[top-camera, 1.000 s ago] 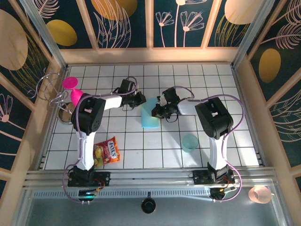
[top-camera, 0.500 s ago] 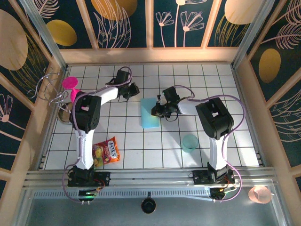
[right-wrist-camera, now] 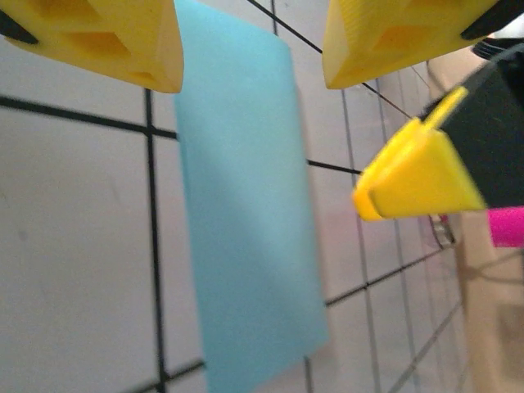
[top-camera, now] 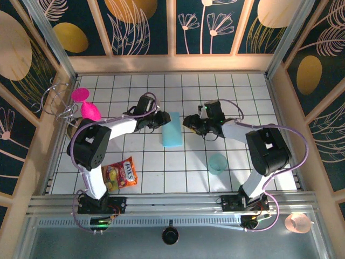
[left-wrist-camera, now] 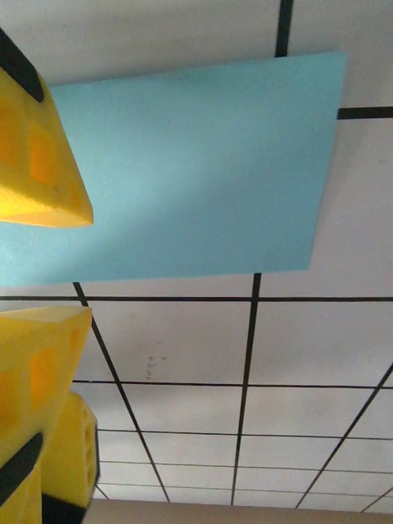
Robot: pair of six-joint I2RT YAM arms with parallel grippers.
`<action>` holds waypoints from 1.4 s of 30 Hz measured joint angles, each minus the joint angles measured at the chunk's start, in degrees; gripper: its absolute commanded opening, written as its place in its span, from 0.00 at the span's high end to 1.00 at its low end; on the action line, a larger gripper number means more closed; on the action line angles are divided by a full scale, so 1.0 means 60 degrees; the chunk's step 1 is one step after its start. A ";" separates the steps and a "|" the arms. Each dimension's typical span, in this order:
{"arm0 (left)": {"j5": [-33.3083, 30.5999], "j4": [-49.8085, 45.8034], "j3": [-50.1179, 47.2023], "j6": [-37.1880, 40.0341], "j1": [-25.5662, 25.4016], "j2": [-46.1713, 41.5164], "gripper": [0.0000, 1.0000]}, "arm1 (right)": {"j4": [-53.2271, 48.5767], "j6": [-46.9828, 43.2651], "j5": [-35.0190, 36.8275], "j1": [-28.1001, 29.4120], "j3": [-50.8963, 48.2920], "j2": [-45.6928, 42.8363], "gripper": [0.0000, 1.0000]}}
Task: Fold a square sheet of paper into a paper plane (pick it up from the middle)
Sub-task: Fold the triangle a second time at the center of the table.
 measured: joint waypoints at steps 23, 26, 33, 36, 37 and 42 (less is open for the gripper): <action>-0.0725 -0.0284 0.0543 0.0076 0.0025 0.1257 0.70 | -0.1140 -0.0029 0.0007 0.0568 0.0499 0.0528 0.56; -0.0765 -0.0280 0.0543 0.0073 0.0025 0.1257 0.71 | -0.1213 -0.0117 -0.0073 0.0645 0.0506 0.0750 0.57; -0.0790 -0.0277 0.0539 0.0040 0.0025 0.1257 0.70 | -0.1249 -0.0127 -0.0517 0.0736 0.0506 0.1009 0.63; -0.0787 -0.0244 0.0521 0.0029 0.0025 0.1257 0.70 | -0.1228 -0.0120 -0.0736 0.0736 0.0506 0.1009 0.65; -0.0790 -0.0229 0.0514 0.0007 0.0025 0.1257 0.71 | -0.1217 -0.0117 -0.0809 0.0736 0.0506 0.1009 0.65; -0.0787 -0.0200 0.0499 0.0000 0.0025 0.1257 0.70 | -0.1024 -0.0117 -0.1206 0.0736 0.0495 0.1009 0.66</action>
